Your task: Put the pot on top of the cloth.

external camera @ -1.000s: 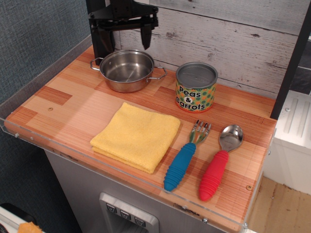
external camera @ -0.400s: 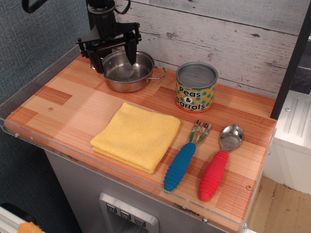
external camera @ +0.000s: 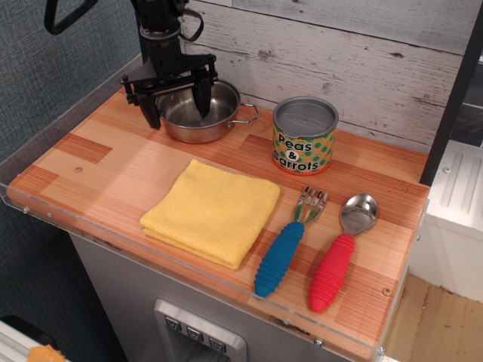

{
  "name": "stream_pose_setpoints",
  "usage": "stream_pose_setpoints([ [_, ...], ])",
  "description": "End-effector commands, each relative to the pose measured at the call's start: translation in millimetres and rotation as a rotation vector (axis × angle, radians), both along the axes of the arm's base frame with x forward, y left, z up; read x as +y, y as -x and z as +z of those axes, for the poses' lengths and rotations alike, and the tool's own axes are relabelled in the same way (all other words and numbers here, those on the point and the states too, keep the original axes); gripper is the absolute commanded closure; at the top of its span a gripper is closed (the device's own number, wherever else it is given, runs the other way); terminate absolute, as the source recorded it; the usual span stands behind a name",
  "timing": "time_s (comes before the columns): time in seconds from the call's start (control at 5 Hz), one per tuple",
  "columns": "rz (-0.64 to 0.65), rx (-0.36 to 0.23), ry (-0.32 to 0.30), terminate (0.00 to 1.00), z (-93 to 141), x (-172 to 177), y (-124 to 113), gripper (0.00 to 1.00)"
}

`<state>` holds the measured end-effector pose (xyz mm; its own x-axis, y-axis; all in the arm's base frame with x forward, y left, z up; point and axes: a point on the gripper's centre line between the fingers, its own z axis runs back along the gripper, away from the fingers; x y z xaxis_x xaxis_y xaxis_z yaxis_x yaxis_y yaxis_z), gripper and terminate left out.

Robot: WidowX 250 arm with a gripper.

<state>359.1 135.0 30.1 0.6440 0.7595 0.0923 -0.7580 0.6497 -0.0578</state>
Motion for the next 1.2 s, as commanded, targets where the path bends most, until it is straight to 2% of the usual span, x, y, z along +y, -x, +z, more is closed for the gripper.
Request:
stream_pose_setpoints([
  [0.0,0.023,-0.035,0.018,0.0,0.8,9.6,-8.5,0.0],
  [0.2,0.021,-0.046,0.01,0.0,-0.8,9.0,-9.1,1.0],
  [0.4,0.033,-0.066,0.019,0.0,0.2,10.2,-6.3,1.0],
  [0.6,0.022,-0.072,0.001,0.0,3.8,13.3,-3.8,1.0],
  [0.8,0.0,-0.096,-0.004,0.0,13.5,17.9,1.5,1.0],
  [1.0,-0.039,-0.123,-0.038,0.0,26.3,16.2,8.9,1.0],
])
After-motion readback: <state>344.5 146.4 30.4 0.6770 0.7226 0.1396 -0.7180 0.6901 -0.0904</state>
